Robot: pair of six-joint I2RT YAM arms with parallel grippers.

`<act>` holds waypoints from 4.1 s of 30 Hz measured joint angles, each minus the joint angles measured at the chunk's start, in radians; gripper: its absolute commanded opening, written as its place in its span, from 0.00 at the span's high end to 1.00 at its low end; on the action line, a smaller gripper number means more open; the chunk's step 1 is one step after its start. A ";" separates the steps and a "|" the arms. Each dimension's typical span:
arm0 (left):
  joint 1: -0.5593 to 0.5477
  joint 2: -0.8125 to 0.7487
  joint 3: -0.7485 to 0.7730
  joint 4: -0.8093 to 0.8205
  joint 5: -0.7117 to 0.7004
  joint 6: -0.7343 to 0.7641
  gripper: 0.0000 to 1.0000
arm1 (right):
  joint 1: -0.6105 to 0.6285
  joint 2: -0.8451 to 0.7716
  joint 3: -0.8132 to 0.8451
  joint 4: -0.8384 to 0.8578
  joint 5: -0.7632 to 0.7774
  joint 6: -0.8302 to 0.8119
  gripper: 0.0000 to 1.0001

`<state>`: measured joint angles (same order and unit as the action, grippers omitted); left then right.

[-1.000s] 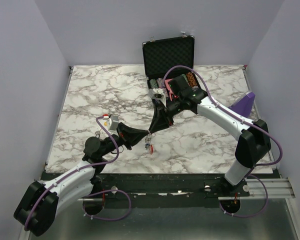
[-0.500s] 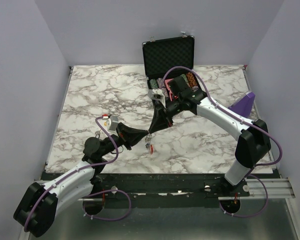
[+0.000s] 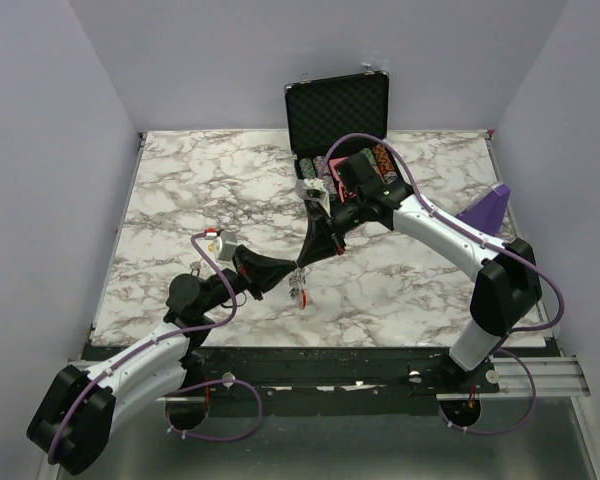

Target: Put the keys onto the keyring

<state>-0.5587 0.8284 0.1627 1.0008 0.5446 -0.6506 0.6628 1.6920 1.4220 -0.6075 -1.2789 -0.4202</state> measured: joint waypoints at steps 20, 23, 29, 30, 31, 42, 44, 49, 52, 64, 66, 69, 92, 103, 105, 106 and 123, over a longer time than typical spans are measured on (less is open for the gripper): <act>0.061 -0.150 0.453 -0.922 0.124 0.357 0.27 | 0.004 0.007 0.055 -0.197 0.055 -0.226 0.99; 0.068 -0.076 0.578 -1.123 0.153 0.448 0.27 | 0.004 0.016 0.063 -0.218 0.062 -0.247 0.99; 0.072 0.090 0.754 -1.414 0.198 0.562 0.32 | 0.005 0.024 0.064 -0.247 0.064 -0.263 0.99; 0.073 0.109 0.770 -1.443 0.206 0.569 0.35 | 0.005 0.024 0.064 -0.250 0.065 -0.264 0.99; 0.073 0.125 0.784 -1.463 0.213 0.571 0.38 | 0.006 0.024 0.064 -0.252 0.065 -0.265 0.99; 0.073 0.252 0.815 -1.496 0.299 0.527 0.51 | 0.006 0.025 0.064 -0.260 0.066 -0.275 0.99; 0.073 0.257 0.815 -1.489 0.314 0.520 0.54 | 0.006 0.025 0.064 -0.261 0.066 -0.277 0.99; 0.073 0.276 0.815 -1.476 0.336 0.513 0.57 | 0.006 0.025 0.064 -0.262 0.066 -0.277 0.99; 0.073 0.293 0.815 -1.474 0.350 0.511 0.58 | 0.006 0.025 0.064 -0.262 0.066 -0.277 0.99; 0.073 0.315 0.815 -1.474 0.367 0.509 0.73 | 0.006 0.025 0.064 -0.262 0.066 -0.277 0.99; 0.073 0.322 0.815 -1.477 0.368 0.512 0.77 | 0.006 0.025 0.064 -0.262 0.066 -0.277 0.99; 0.073 0.328 0.815 -1.483 0.371 0.516 1.00 | 0.006 0.027 0.064 -0.262 0.066 -0.277 0.99; 0.071 0.071 0.500 -1.038 0.291 0.318 1.00 | 0.014 0.033 0.064 -0.224 0.034 -0.242 0.94; 0.068 0.030 0.408 -0.846 0.242 0.211 1.00 | 0.010 0.034 0.064 -0.219 0.027 -0.231 0.88; 0.068 0.026 0.395 -0.825 0.235 0.200 1.00 | 0.010 0.034 0.064 -0.216 0.027 -0.226 0.87; 0.068 0.024 0.391 -0.817 0.232 0.195 1.00 | 0.010 0.034 0.064 -0.213 0.027 -0.224 0.85; 0.068 -0.047 0.294 -0.679 0.161 0.137 1.00 | 0.011 0.034 0.048 -0.141 0.000 -0.154 0.75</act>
<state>-0.4911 0.7815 0.4564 0.3222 0.7059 -0.5140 0.6739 1.7260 1.4700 -0.7486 -1.2793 -0.5743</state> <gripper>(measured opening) 0.006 0.232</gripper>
